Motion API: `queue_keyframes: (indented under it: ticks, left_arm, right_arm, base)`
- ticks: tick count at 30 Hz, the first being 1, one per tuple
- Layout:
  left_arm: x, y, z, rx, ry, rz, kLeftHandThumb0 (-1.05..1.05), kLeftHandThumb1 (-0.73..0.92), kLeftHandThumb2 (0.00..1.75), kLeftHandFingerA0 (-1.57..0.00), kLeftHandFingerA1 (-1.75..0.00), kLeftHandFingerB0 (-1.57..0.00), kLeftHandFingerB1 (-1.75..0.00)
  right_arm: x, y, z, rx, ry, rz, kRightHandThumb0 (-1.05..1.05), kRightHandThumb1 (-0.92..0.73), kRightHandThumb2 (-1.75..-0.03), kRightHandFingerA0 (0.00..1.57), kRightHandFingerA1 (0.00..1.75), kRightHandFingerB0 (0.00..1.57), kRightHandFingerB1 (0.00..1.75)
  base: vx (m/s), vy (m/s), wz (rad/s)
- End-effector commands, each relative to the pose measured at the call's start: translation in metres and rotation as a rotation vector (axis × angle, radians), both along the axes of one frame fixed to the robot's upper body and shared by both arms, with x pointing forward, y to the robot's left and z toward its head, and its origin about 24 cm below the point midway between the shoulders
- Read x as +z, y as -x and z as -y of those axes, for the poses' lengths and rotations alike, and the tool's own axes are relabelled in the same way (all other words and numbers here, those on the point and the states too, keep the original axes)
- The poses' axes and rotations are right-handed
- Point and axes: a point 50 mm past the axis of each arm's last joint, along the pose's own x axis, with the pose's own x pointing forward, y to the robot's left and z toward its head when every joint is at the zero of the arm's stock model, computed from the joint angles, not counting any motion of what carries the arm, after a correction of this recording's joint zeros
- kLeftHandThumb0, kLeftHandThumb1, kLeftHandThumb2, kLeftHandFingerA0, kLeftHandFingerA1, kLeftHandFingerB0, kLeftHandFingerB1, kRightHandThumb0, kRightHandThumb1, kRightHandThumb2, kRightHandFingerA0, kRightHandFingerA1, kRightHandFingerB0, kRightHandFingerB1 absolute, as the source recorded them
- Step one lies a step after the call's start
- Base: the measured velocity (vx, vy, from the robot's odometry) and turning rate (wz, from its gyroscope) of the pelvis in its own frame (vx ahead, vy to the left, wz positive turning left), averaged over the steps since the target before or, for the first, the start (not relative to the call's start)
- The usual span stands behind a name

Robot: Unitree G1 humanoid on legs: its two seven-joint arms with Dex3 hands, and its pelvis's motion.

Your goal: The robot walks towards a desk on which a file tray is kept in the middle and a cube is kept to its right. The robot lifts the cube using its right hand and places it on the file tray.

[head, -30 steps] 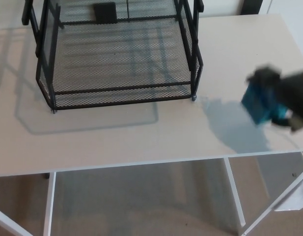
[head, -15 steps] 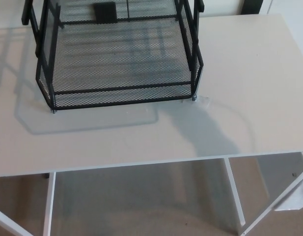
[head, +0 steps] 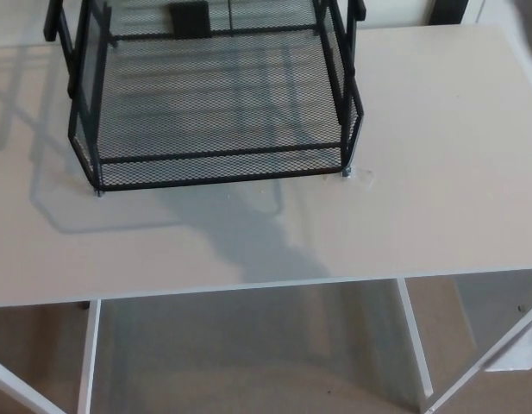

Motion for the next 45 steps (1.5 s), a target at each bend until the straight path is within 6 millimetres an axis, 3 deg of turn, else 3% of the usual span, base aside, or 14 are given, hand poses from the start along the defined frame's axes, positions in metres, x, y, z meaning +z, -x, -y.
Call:
queue_keyframes:
  ticks: [1,3,4,8,13,15,23,24,25,26,34,35,36,45]
  left_arm:
    - [-0.007,0.002,0.007,-0.026,0.009,-0.023,-1.03,0.73,0.69,-0.43,-1.05,-0.20,-0.91]
    - [-0.008,0.001,0.009,-0.028,0.012,-0.014,-1.01,0.72,0.71,-0.41,-1.07,-0.16,-0.95]
    - [-0.009,0.000,0.010,-0.033,0.007,-0.009,-1.02,0.72,0.71,-0.43,-1.06,-0.17,-0.95]
    - [-0.010,0.003,0.011,-0.043,0.015,-0.007,-1.03,0.73,0.69,-0.44,-1.02,-0.21,-0.89]
    - [-0.011,0.002,0.012,-0.050,0.012,-0.021,-1.05,0.73,0.68,-0.42,-1.04,-0.19,-0.91]
    - [-0.009,-0.001,0.012,-0.068,0.019,-0.016,-1.04,0.71,0.71,-0.41,-1.10,-0.19,-0.99]
    - [-0.012,-0.001,0.013,-0.068,0.007,-0.038,-1.01,0.71,0.70,-0.42,-1.09,-0.22,-0.93]
    - [-0.011,-0.001,0.013,-0.079,0.010,-0.038,-1.03,0.71,0.70,-0.40,-1.09,-0.22,-0.95]
    - [-0.011,-0.001,0.014,-0.081,0.011,-0.037,-1.05,0.74,0.68,-0.38,-1.02,-0.28,-0.93]
    - [-0.011,0.000,0.013,-0.079,0.010,-0.036,-1.05,0.70,0.69,-0.41,-1.09,-0.22,-0.96]
    - [-0.012,0.004,0.014,-0.071,0.023,-0.038,-1.04,0.71,0.67,-0.41,-1.07,-0.26,-0.94]
    - [-0.012,0.005,0.014,-0.073,0.019,-0.043,-1.02,0.53,1.16,-0.49,-0.92,-0.27,-0.78]
    - [-0.012,0.005,0.014,-0.074,0.016,-0.045,-1.01,0.69,0.71,-0.43,-1.08,-0.27,-0.94]
    - [-0.010,0.005,0.011,-0.061,0.021,-0.041,-1.01,0.69,0.70,-0.42,-1.05,-0.23,-0.92]
  right_arm:
    - [-0.038,-0.011,-0.030,-0.040,0.310,-0.091,-0.35,-0.66,-0.58,0.77,1.72,0.71,1.25]
    - [-0.059,-0.012,-0.038,-0.025,0.336,-0.112,-0.34,-0.60,-0.58,0.77,1.69,0.80,1.14]
    - [-0.064,-0.015,-0.043,-0.049,0.385,-0.188,-0.41,-0.45,-0.87,1.02,1.30,0.78,0.88]
    - [-0.080,-0.020,-0.050,-0.101,0.447,-0.282,-0.35,-0.61,-0.62,0.73,1.50,0.78,0.59]
    - [-0.097,-0.024,-0.055,-0.141,0.454,-0.307,-0.35,-0.64,-0.64,0.80,1.59,0.75,0.83]
    - [-0.117,-0.021,-0.055,-0.090,0.434,-0.226,-0.40,-0.76,-0.65,0.77,1.69,0.65,1.34]
    - [-0.123,-0.020,-0.059,-0.106,0.443,-0.287,-0.33,-0.72,-0.66,0.80,1.49,0.60,0.46]
    - [-0.121,-0.022,-0.058,-0.152,0.469,-0.244,-0.39,-0.72,-0.61,0.48,0.99,0.27,0.32]
    - [-0.118,-0.023,-0.058,-0.168,0.460,-0.244,-0.31,-0.65,-1.11,0.03,0.55,0.00,0.51]
    - [-0.115,-0.023,-0.058,-0.172,0.449,-0.244,-0.60,-0.56,-0.77,0.00,0.00,0.00,0.06]
    - [-0.082,-0.026,-0.052,-0.142,0.334,-0.180,-0.96,-0.52,-0.79,0.00,0.19,0.00,0.02]
    - [-0.079,-0.026,-0.051,-0.143,0.342,-0.179,-0.96,-0.52,-0.78,0.00,0.20,0.00,0.01]
    - [-0.075,-0.026,-0.050,-0.141,0.350,-0.177,-0.98,-0.55,-0.80,0.00,0.23,0.00,0.01]
    - [-0.030,-0.020,-0.008,-0.128,0.392,-0.105,-1.04,-0.61,-0.92,0.00,0.17,0.00,0.00]
  base:
    - [0.00,0.000,0.00]
    - [0.00,0.000,0.00]
    - [0.00,0.000,0.00]
    - [0.00,0.000,0.00]
    - [0.00,0.000,0.00]
    - [0.00,0.000,0.00]
    - [0.00,0.000,0.00]
    - [0.00,0.000,0.00]
    - [0.00,0.000,0.00]
    - [0.00,0.000,0.00]
    - [0.00,0.000,0.00]
    - [0.00,0.000,0.00]
    - [0.00,0.000,0.00]
    - [0.00,0.000,0.00]
